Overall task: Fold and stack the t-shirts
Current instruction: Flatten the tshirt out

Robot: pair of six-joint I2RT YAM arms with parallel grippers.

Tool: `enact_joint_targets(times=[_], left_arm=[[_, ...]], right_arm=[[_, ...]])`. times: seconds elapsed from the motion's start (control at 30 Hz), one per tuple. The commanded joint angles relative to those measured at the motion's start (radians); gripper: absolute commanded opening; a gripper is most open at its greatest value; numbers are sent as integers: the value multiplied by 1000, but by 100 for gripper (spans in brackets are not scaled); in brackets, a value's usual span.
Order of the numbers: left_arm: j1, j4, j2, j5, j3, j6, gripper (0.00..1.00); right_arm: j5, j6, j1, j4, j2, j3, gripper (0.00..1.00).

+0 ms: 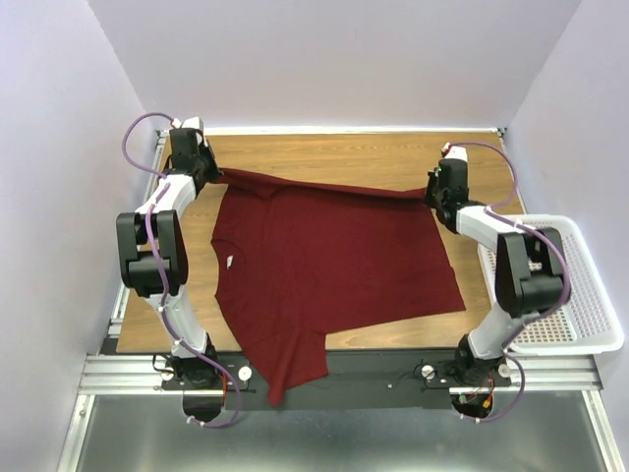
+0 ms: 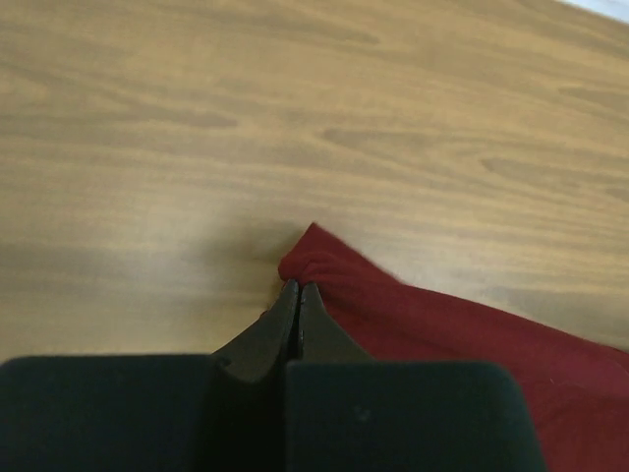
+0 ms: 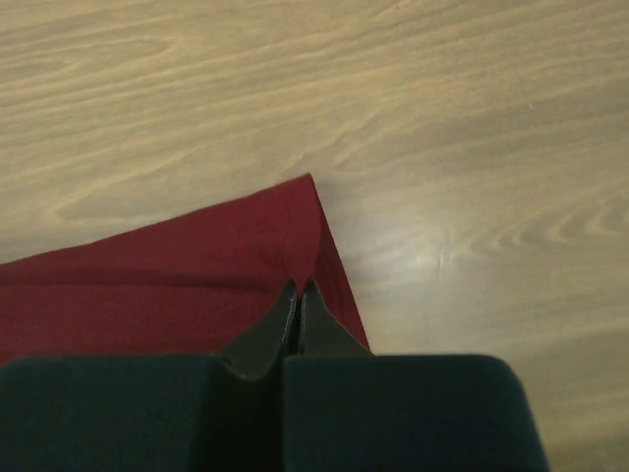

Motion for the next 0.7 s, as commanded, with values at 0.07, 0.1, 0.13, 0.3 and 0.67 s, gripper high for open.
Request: enact_joint_targets(times=[0.07,0.1,0.13,0.3,0.67], left_arm=[[-13,46,85,18,175,-2,0],[-19,35,100,18,209,-2,0],[-24,28,126,20,221,-7,0],[-38,6,160,52,243,-44,0],[-54,-122,102,54,192,-96,0]], right_arm=[[69,-93,-34,140,159,161,1],[65,-101,-36,139,178,180,1],[63,-116,-41,139,216,192,1],[52,-120,-67,137,284,260,1],[31,-75,-91,79,316,321,1]])
